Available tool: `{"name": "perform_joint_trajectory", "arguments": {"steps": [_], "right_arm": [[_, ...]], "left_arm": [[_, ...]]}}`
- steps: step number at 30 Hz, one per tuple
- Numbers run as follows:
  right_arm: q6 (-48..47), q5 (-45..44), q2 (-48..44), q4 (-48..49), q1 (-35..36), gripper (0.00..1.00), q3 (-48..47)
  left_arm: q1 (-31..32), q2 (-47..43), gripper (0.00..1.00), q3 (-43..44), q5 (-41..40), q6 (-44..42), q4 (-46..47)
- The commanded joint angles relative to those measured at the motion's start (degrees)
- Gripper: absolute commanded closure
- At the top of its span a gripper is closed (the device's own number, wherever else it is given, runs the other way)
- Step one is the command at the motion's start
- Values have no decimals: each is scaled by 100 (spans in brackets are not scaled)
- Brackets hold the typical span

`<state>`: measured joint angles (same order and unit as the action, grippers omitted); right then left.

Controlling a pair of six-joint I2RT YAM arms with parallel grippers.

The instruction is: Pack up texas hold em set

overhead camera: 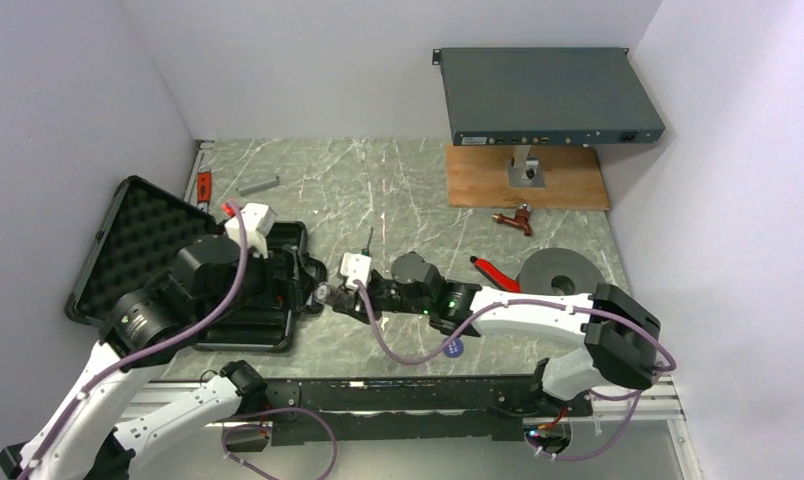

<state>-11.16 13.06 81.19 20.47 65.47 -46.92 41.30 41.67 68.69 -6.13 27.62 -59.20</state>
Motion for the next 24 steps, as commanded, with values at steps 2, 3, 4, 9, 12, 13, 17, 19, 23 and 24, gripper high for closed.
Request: {"name": "perform_joint_trajectory", "arguments": {"steps": [2,3,4,9,12,13,17,19,23,24], "right_arm": [[102,-350,443,-300,27,100,-1210],[74,-368,604,-523,23,100,-1444],[44,-397,750,-727,26,100,-1643],[-128,-444,1480,-1485,18,100,-2660],[-258,-445,1963,-1860,2,100,-3248],[-304,-422,2128,-1987,-13,100,-3464],[-353,-283,2811,-2498,-105,100,-4283],[-343,-261,3065,-2588,-149,100,-4617],[-330,-192,3511,-2720,-230,100,-5236],[-320,-164,3612,-2755,-242,100,-5364]], "left_arm": [[-43,-344,0,358,-1300,-402,-731],[-47,-404,0,361,-1409,-451,-748],[-56,-474,0,350,-1516,-484,-762],[-52,-700,0,181,-1932,-613,-748],[-52,-787,0,25,-2042,-744,-674],[-52,-799,0,-15,-2121,-753,-672],[-73,-835,0,-171,-2467,-801,-644],[-114,-803,0,-178,-2589,-813,-639],[-323,-609,0,-103,-2699,-1006,-522],[-412,-564,0,-86,-2685,-1073,-476]]}}
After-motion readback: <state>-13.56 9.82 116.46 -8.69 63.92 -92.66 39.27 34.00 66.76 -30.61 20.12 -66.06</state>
